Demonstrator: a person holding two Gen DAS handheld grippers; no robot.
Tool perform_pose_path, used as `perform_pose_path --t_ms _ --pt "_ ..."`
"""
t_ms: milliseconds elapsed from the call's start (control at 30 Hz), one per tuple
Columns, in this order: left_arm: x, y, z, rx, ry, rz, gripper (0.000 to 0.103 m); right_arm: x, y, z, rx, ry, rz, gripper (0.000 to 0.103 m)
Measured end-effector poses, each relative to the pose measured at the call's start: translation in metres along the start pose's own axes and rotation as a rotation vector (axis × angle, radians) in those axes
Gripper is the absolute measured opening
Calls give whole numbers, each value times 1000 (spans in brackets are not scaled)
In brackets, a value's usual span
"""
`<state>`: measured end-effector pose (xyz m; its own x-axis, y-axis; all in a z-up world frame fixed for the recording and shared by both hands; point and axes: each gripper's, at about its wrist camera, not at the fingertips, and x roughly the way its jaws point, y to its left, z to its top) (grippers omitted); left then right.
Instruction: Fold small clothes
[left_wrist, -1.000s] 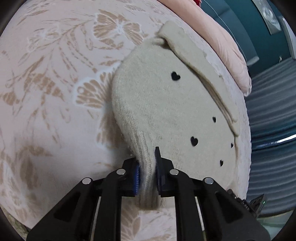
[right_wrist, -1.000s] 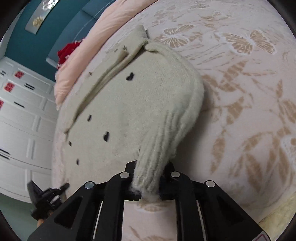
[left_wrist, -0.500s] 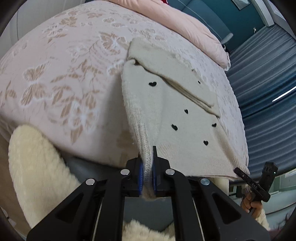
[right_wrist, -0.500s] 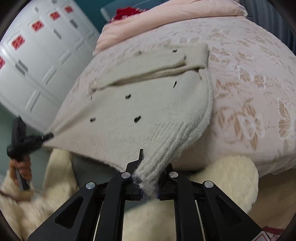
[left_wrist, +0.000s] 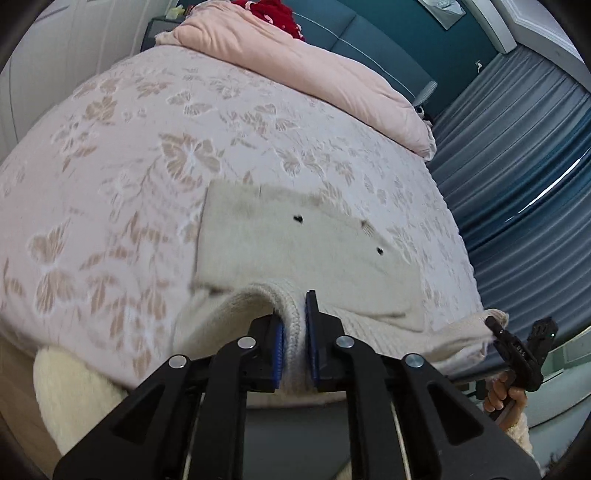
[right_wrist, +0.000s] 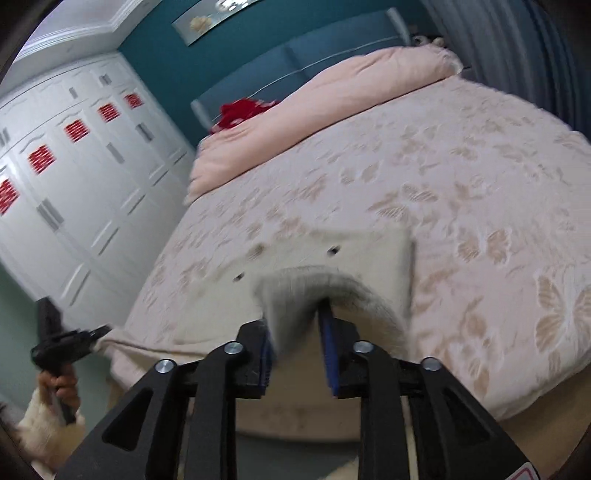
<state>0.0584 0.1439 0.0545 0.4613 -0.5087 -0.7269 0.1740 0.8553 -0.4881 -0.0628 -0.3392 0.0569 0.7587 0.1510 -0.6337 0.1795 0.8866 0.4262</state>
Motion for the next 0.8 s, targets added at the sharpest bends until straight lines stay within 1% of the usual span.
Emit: perform_pose_path --t_ms 33,67,100,133,167,200,233,267,300,367,400,433,467,500,533,567,600,633,667,700,733,767,800 --pt "21 -1 9 29 -20 25 16 19 -10 6 45 -28 -80 48" --pt "42 -1 16 57 -35 78 21 35 -20 8 95 -31 -141 48" --pt "58 3 20 51 -33 141 35 49 -26 7 133 -24 -174 48" --pt "71 8 22 33 -34 177 48 57 -29 3 158 -16 -193 48" --pt "78 14 22 15 -38 203 48 62 -31 -1 166 -7 -192 48" --pt "80 19 21 -5 -46 201 50 65 -32 -5 167 1 -179 51" --pt "80 22 20 -5 -52 172 63 67 -30 -10 157 12 -169 59" --pt "81 24 19 8 -54 159 73 70 -29 -14 132 23 -169 63" --pt "84 25 19 33 -52 164 83 74 -26 -17 100 38 -176 66" --pt "96 24 21 93 -33 179 85 87 -23 -17 34 73 -204 66" --pt "105 24 23 118 -11 192 88 93 -23 -16 19 84 -215 66" --pt "115 25 26 135 2 202 88 103 -25 -12 14 101 -208 68" --pt "126 28 28 138 14 211 88 114 -26 -11 7 127 -200 69" --pt "138 32 30 130 37 217 88 125 -27 -9 -4 144 -216 69" --pt "148 35 30 115 63 228 88 137 -28 -7 -18 154 -252 70" --pt "157 38 30 98 86 224 88 146 -29 -8 -38 163 -281 70" --pt "165 40 29 88 109 209 85 155 -30 -8 -52 170 -310 70" --pt "172 41 27 86 128 206 71 161 -30 -10 -60 175 -324 68" --pt "178 41 25 96 153 210 59 163 -29 -11 -66 174 -334 65" --pt "182 41 23 106 172 222 39 163 -28 -12 -73 171 -340 56" --pt "181 40 21 114 168 213 21 162 -26 -13 -85 172 -345 37" --pt "177 40 21 119 162 194 11 162 -25 -15 -101 180 -353 25" --pt "172 40 22 115 157 177 11 160 -24 -15 -115 192 -354 14"
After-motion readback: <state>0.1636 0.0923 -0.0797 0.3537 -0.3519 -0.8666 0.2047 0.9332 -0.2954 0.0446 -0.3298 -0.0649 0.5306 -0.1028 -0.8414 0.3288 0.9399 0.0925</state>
